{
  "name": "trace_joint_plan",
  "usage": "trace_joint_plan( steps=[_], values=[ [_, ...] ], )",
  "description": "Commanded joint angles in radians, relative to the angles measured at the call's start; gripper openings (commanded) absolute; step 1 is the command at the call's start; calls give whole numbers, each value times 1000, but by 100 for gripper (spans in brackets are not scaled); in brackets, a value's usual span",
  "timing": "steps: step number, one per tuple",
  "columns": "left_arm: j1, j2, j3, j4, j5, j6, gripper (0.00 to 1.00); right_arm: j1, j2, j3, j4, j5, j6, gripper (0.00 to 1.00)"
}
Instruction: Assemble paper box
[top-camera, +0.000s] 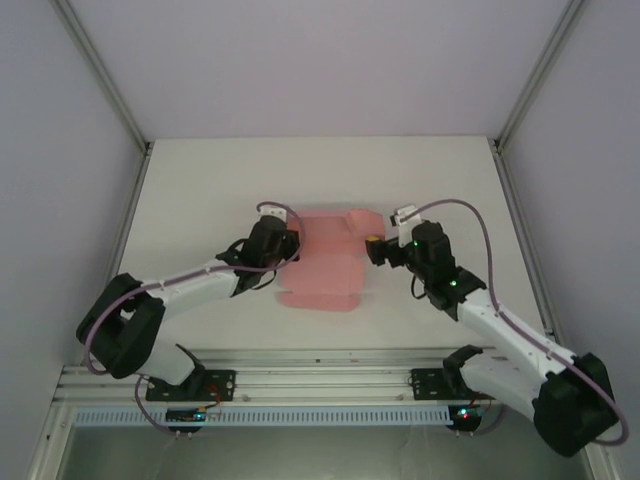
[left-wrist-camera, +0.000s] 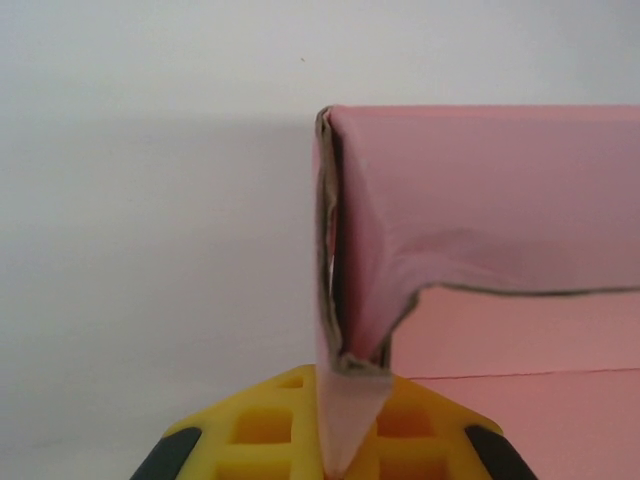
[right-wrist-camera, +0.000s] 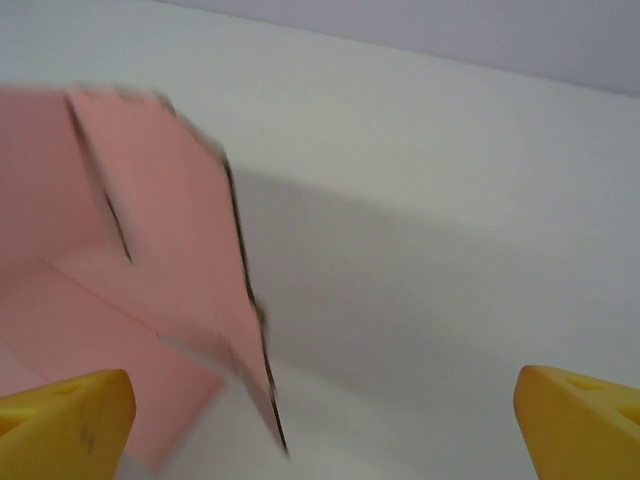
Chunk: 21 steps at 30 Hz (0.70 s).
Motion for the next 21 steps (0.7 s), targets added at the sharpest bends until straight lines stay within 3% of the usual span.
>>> trace_joint_plan(
  steps=[1,8,21],
  values=[
    [7,-37,26,-31,-21,-15,0,-44,-36,-57,-125,-62,56,99],
    [7,-55,7,-20,-16,-17,0,-67,43,-57,-47,-108,79,99],
    [6,-31,3,-29,10,8,0,-22,240,46,189,-183,72,99]
  ],
)
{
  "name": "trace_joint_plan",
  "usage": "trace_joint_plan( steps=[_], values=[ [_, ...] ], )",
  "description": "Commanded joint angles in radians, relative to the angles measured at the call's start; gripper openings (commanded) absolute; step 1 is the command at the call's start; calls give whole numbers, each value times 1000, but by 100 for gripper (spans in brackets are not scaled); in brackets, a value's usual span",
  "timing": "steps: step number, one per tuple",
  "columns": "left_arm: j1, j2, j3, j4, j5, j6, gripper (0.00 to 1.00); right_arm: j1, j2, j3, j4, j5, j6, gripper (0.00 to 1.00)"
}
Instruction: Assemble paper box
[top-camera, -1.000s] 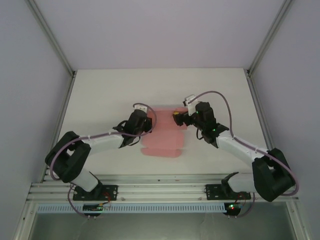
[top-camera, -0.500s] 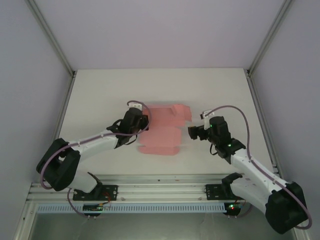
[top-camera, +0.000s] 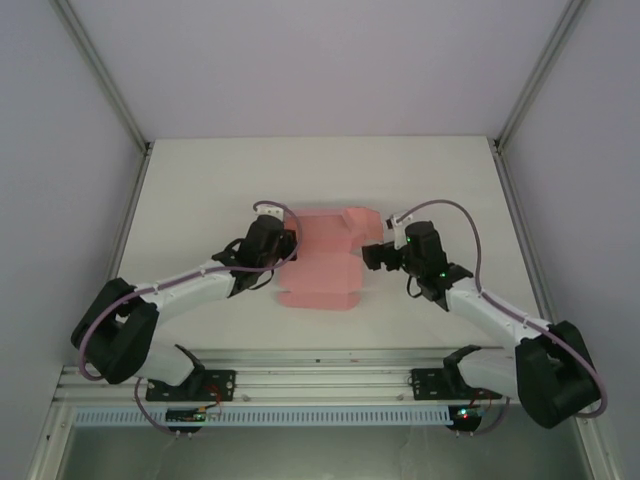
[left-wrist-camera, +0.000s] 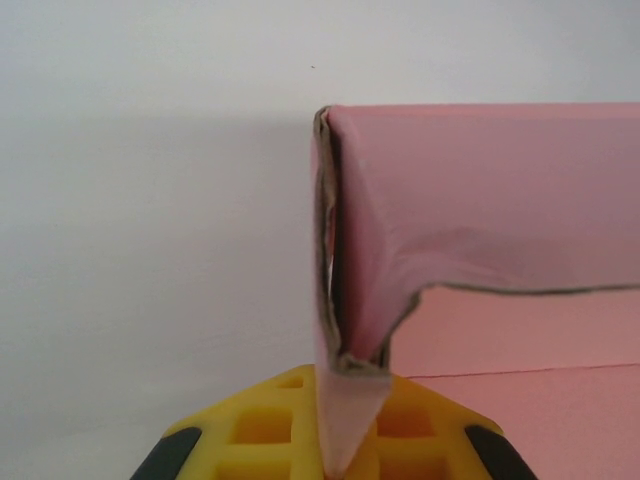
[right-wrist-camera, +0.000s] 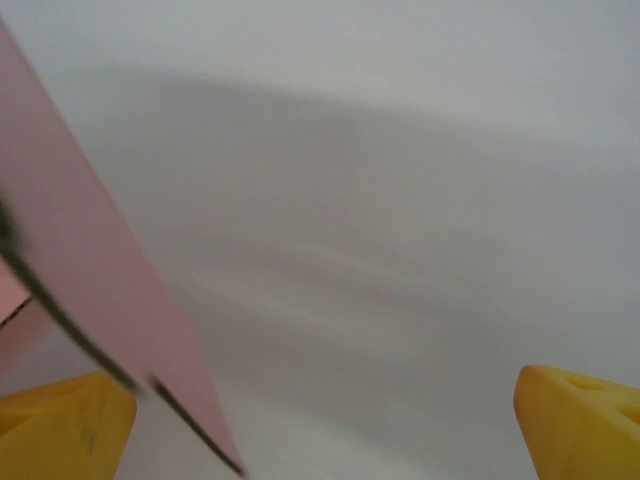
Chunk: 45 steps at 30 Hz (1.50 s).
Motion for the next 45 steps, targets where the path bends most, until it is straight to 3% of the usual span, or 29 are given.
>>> trace_joint_plan(
  steps=[1,5,11,16,20,28,34,37,45],
  values=[
    [3,-1,4,2,23,6,0,19,48,44,86,-61,8,99],
    [2,3,-1,25,46,7,0,60,128,58,140,-38,26,99],
    [1,8,4,30,64,5,0,140,225,113,124,103,22,99],
    [3,13,-3,15,36,5,0,143,158,77,63,85,31,99],
    [6,12,-9,-7,20,21,0,117,13,20,-47,83,14,99],
    [13,26,-10,-24,40,30,0,-131,-289,-79,-233,-86,-8,99],
    [13,34,-9,-12,89,85,0,-345,-211,0,-254,-296,19,98],
    [11,35,-9,-7,105,97,0,-357,-100,68,-246,-374,-34,95],
    [10,45,-9,10,134,99,0,-277,107,153,-179,-605,-100,89]
  ],
)
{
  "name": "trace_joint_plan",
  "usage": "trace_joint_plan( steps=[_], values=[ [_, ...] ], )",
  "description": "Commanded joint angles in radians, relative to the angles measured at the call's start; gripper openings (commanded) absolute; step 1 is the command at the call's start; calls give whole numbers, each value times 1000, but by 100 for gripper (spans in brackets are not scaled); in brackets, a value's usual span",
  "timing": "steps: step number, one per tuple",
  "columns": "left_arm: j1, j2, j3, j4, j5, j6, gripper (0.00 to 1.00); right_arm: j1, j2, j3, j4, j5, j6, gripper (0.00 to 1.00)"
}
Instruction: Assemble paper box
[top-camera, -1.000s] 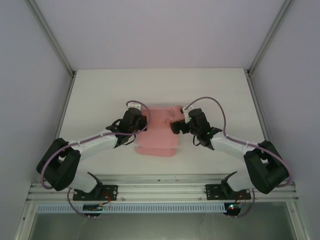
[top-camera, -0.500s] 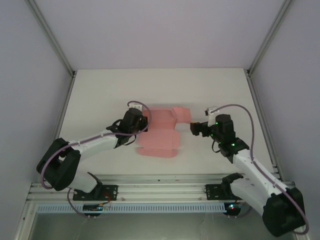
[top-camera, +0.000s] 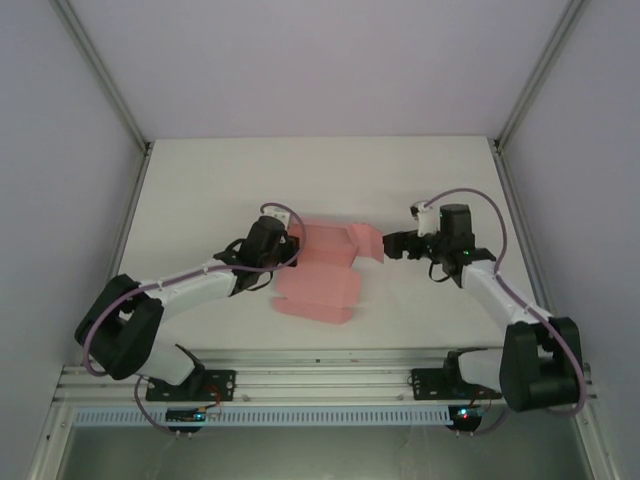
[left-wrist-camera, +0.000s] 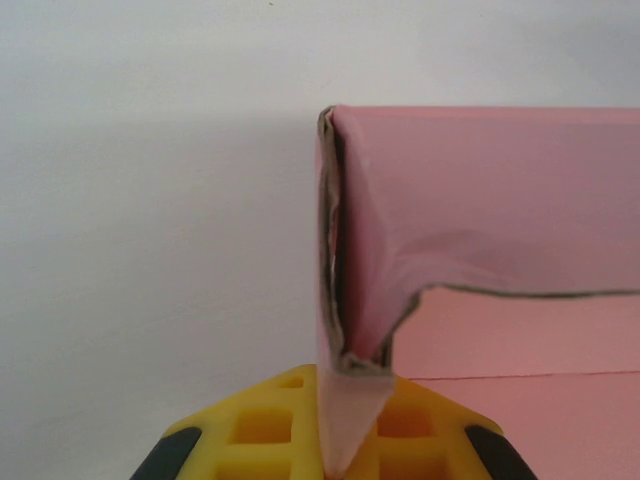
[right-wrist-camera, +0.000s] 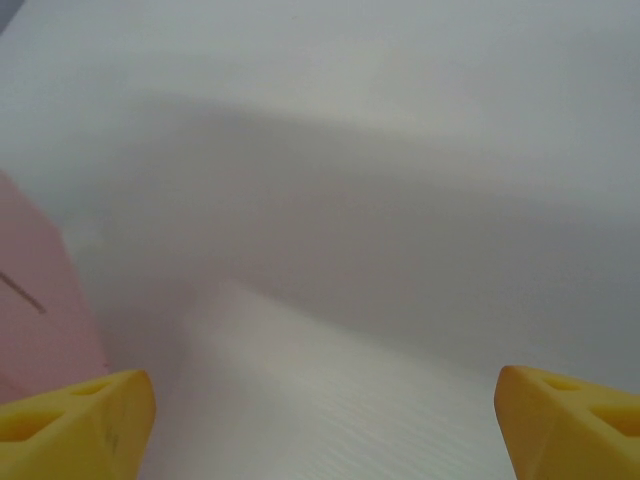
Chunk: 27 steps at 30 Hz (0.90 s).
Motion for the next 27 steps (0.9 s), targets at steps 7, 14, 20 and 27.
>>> trace_joint_plan(
  steps=[7,14,20,27],
  values=[
    [-1,30,3,37,34,14,0,157,66,28,74,-147,-54,89],
    [-4,35,-3,58,45,19,0,274,149,31,176,86,9,88],
    [-4,35,5,38,22,10,0,315,154,48,171,189,23,85],
    [-4,23,-5,-2,-28,20,0,278,-3,16,-80,165,-39,84]
  ],
)
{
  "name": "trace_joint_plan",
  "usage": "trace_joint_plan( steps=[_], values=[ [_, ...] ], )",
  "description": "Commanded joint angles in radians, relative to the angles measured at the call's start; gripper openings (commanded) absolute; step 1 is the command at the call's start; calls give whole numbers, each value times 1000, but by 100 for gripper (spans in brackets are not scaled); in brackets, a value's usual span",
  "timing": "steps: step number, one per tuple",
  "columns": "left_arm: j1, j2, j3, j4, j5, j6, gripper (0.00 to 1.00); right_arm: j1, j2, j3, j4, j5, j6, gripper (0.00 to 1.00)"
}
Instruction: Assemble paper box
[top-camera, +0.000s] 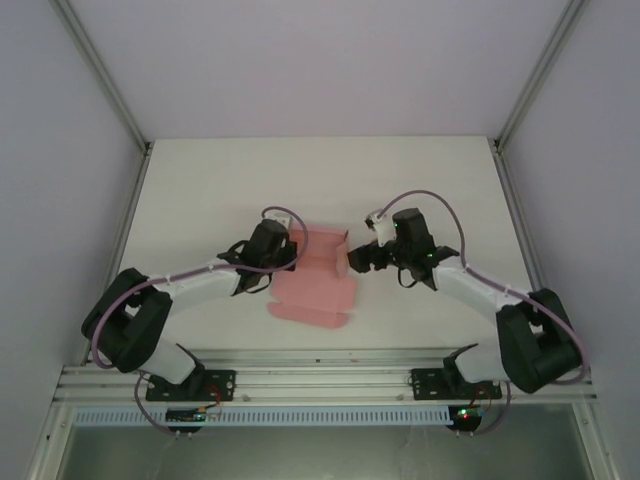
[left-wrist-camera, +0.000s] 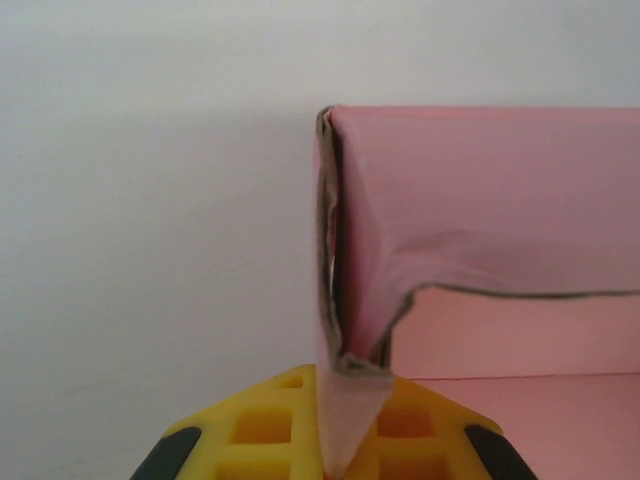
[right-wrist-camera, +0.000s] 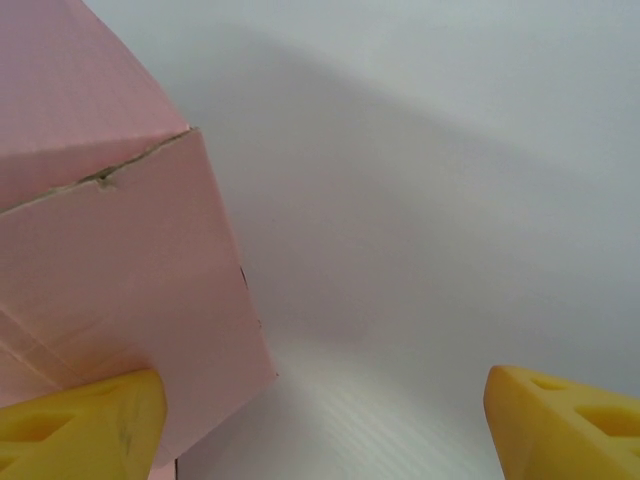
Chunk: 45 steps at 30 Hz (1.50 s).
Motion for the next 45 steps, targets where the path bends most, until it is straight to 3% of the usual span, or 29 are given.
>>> trace_joint_plan(
  steps=[1,7,15,21,25,28,32,36,41,45],
  values=[
    [-6,-21,4,20,3,6,0,-29,-89,-12,-150,-27,-45,83],
    [-8,-19,7,32,16,17,0,-56,-154,-37,-137,-186,-100,76],
    [-8,-14,13,34,34,26,0,-45,-42,22,-79,-274,-128,71],
    [-8,-10,14,43,47,22,0,-3,65,78,10,-278,-106,72],
    [-8,-9,16,40,46,17,0,23,128,105,78,-198,-65,72],
    [-9,-10,17,36,41,7,0,57,152,120,121,-81,-39,67],
    [-13,-12,17,25,31,-3,0,109,174,135,151,93,-4,48],
    [-18,-20,21,19,10,-13,0,181,184,155,119,412,33,24],
    [-34,-24,47,-38,-87,-89,0,217,248,240,-82,876,189,0],
    [-39,-18,81,-169,-272,-243,0,230,315,326,-337,1173,369,0]
  ],
)
